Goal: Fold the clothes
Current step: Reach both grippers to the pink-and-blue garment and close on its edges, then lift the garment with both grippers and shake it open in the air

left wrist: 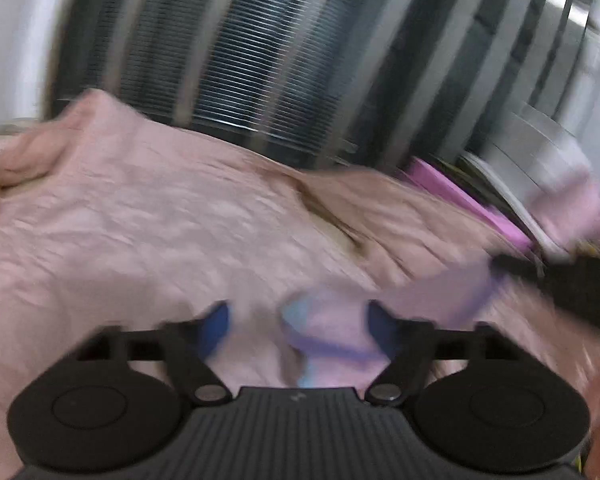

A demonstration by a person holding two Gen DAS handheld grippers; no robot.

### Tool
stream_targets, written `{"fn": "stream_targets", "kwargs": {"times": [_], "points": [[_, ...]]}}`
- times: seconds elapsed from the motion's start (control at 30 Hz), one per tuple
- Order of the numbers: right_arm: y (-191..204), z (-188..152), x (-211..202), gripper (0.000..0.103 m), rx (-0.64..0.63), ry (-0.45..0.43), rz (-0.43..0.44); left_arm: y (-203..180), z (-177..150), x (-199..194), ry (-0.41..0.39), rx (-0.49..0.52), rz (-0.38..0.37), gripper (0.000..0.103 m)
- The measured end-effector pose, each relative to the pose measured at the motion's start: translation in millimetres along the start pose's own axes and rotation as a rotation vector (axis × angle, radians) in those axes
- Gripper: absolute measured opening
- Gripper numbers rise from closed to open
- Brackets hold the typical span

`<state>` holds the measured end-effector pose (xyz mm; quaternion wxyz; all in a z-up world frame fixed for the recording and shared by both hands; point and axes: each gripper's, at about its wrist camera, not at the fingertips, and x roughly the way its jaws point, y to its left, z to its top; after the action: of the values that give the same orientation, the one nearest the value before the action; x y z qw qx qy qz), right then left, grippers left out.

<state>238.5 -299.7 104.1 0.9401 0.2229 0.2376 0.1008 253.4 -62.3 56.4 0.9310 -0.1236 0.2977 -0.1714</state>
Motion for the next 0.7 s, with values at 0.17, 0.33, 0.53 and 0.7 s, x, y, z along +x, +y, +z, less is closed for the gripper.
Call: {"fn": "stream_targets", "kwargs": {"times": [0.17, 0.33, 0.53, 0.7], "points": [[10, -9, -40, 0.002, -0.037, -0.027, 0.023, -41, -64, -11, -0.034, 0.306, -0.017, 0.083], [-5, -28, -37, 0.002, -0.044, 0.026, -0.005, -70, -79, 0, -0.08, 0.492, 0.076, 0.084], [-20, -36, -37, 0.002, 0.018, 0.032, 0.051, -79, -56, 32, -0.047, 0.463, 0.052, 0.09], [-24, -31, -41, 0.002, 0.036, 0.009, 0.069, -58, -45, 27, -0.022, 0.321, -0.023, 0.001]]}}
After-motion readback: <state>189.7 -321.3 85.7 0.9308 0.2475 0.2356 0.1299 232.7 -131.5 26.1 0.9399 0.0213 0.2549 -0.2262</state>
